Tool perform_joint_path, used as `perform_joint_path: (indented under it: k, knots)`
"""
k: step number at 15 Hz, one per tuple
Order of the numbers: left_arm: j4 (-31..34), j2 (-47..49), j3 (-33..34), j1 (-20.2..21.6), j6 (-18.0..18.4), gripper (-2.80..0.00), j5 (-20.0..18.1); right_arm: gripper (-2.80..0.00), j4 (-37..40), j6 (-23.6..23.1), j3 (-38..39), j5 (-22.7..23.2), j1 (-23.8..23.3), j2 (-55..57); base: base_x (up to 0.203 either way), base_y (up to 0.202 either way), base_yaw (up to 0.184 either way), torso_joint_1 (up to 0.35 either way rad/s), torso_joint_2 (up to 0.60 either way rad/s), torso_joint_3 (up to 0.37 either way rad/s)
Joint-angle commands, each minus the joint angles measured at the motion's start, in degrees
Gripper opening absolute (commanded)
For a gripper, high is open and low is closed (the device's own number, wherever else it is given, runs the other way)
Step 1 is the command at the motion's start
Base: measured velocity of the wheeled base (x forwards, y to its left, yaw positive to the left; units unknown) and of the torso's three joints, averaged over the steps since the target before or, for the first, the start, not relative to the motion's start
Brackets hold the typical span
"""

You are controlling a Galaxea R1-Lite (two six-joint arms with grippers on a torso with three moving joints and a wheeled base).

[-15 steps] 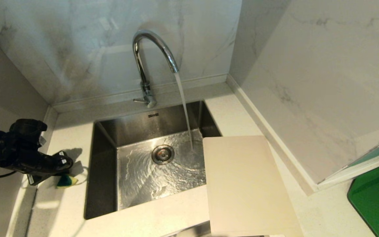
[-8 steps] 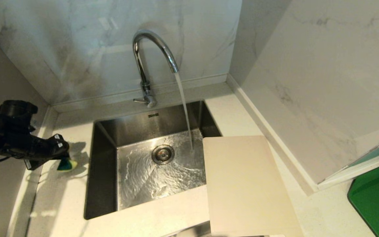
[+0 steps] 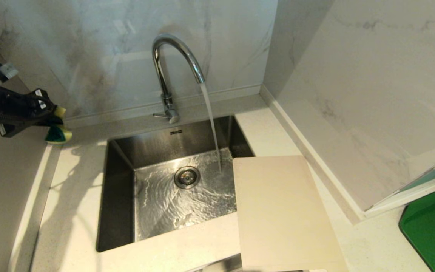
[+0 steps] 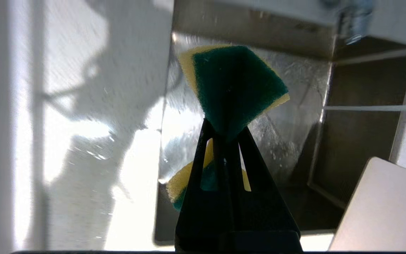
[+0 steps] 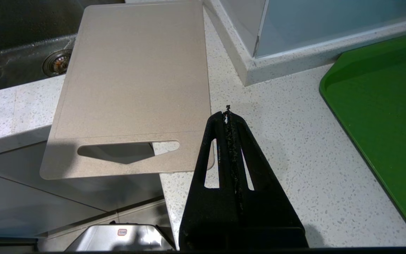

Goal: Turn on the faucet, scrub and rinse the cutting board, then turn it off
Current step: Pick up the cutting board

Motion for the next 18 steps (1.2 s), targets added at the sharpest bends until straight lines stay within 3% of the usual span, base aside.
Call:
perform_joint_path:
  k: [1, 8, 14, 18]
  knots:
    - [1.23, -4.25, -3.43, -0.44, 2.00, -2.80, 1.30, -2.80, -0.07, -0.02, 0.00, 0.00, 0.01, 0.00, 0.000, 0.000, 0.000, 0.000, 0.00, 0.000]
    - [-0.41, -19.20, -5.37, -0.43, 9.93, -2.80, 1.59, -2.80, 0.01, -0.02, 0.00, 0.00, 0.01, 0.00, 0.000, 0.000, 0.000, 0.000, 0.00, 0.000]
    - [-0.41, -28.29, -3.49, -0.22, 10.56, -2.80, 1.46, -2.80, 0.01, -0.02, 0.00, 0.00, 0.01, 0.00, 0.000, 0.000, 0.000, 0.000, 0.00, 0.000]
    - [-0.48, -39.60, 5.17, -0.35, 11.43, -2.80, 1.01, -2.80, 0.00, 0.00, 0.00, 0.00, 0.01, 0.00, 0.000, 0.000, 0.000, 0.000, 0.00, 0.000]
